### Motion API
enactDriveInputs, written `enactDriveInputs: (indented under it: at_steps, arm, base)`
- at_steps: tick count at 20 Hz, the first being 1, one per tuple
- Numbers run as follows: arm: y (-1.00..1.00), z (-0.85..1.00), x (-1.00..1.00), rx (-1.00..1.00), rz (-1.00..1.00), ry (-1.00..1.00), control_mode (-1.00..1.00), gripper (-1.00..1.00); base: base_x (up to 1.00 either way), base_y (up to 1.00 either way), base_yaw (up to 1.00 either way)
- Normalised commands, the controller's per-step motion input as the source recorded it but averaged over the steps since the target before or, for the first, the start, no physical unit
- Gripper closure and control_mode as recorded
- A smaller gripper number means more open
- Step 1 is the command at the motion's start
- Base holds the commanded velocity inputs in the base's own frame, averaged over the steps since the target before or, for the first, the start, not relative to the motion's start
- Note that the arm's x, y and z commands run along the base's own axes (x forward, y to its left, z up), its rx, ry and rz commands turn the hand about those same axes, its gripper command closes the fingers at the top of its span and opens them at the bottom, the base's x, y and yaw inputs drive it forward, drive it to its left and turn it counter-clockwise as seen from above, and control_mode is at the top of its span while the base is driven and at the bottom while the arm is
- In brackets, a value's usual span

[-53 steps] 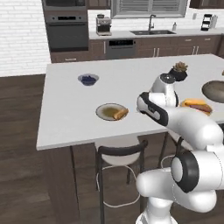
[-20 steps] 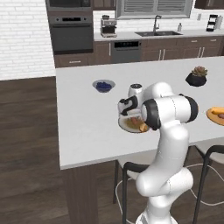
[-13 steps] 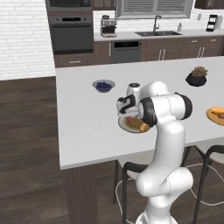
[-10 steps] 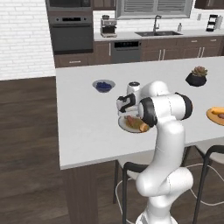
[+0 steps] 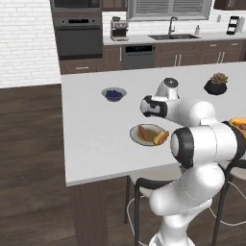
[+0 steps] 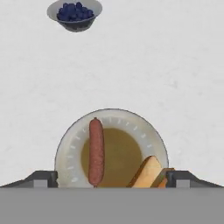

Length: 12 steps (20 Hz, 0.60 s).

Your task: Place one bun and one sausage from the bowl on each plate.

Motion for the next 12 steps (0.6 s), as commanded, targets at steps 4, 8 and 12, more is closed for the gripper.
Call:
enactDriveInputs:
  at_steps: [4, 8, 12]
  arm:
    - [-0.49, 1.0, -1.0, 0.09, 0.0, -0.72, -1.0, -1.0]
    - [-0.44, 1.0, -1.0, 0.09, 0.0, -0.73, -1.0, -1.0]
    - [-0.36, 1.0, -1.0, 0.09, -0.01, -0.73, -1.0, -1.0]
  base:
    - [0.0, 0.0, 0.0]
    - [0.0, 0.0, 0.0]
    - [0.0, 0.0, 0.0]
